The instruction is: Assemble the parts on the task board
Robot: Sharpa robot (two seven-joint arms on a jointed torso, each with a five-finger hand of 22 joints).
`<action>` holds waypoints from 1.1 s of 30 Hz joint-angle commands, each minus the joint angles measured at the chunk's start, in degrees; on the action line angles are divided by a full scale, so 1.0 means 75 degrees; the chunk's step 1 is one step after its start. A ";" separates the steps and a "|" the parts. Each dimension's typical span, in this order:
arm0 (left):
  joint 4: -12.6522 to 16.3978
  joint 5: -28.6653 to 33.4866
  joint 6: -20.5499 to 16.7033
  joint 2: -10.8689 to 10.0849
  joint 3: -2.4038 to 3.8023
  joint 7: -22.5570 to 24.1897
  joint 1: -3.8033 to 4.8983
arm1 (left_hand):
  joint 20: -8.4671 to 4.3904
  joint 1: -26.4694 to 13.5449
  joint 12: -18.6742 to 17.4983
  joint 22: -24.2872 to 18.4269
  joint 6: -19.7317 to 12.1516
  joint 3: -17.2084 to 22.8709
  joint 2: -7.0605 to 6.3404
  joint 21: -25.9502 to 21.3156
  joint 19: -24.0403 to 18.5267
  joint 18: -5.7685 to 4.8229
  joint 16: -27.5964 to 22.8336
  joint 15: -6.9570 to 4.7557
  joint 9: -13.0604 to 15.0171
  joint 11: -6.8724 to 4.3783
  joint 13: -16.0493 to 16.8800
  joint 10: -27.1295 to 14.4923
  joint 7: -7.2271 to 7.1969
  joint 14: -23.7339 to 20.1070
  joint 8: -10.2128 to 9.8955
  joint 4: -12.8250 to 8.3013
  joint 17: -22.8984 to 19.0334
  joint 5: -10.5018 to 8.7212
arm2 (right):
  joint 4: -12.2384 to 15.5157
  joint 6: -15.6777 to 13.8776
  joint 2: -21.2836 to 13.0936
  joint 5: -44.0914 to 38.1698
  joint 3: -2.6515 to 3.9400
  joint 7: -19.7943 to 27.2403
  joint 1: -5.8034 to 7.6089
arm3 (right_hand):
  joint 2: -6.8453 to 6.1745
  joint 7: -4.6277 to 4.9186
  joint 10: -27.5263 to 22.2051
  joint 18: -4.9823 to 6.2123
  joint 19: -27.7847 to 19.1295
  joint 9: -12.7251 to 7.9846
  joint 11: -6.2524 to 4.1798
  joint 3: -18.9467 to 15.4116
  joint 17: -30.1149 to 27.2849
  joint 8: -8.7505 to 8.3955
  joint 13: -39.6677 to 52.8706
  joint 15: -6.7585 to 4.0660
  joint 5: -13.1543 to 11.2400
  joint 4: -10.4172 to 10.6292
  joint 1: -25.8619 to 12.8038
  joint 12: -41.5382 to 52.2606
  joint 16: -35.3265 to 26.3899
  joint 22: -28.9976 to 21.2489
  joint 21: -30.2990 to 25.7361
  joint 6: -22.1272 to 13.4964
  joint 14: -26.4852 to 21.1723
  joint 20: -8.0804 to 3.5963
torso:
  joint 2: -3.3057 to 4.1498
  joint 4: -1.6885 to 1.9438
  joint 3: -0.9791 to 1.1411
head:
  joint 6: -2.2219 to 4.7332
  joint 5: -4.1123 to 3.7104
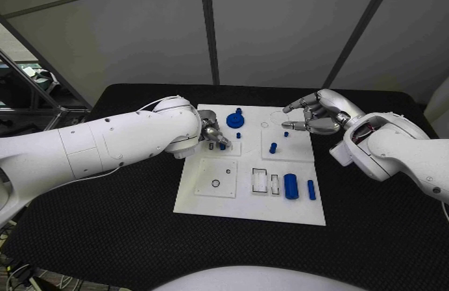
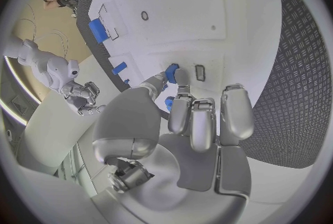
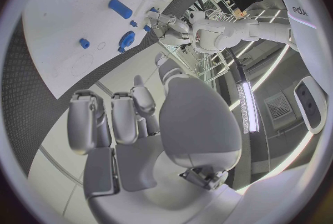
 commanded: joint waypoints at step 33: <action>0.0344 -0.0099 0.0246 -0.0350 0.0754 -0.0135 0.0238 | -0.0009 0.0052 -0.0046 0.0028 0.0233 -0.1581 -0.0674 -0.0048 0.0017 -0.0144 -0.0015 -0.0031 0.0300 0.0014 0.1449 0.0378 0.0034 0.0793 -0.0262 0.1600 0.1972 -0.1491 | -0.0313 -0.0013 0.0033 0.0090 0.0007 0.0095 0.0016 | -0.0046 0.0001 -0.0025 0.0058 -0.0062 0.0030 -0.0026 -0.0086 -0.0047 -0.0053 -0.0034 -0.0059 -0.0041 0.0141 -0.0183 -0.0045 -0.0081 0.0352 -0.0089 0.0054 0.0207 -0.0027 | -0.0004 0.0008 0.0007 | 0.0075 0.0004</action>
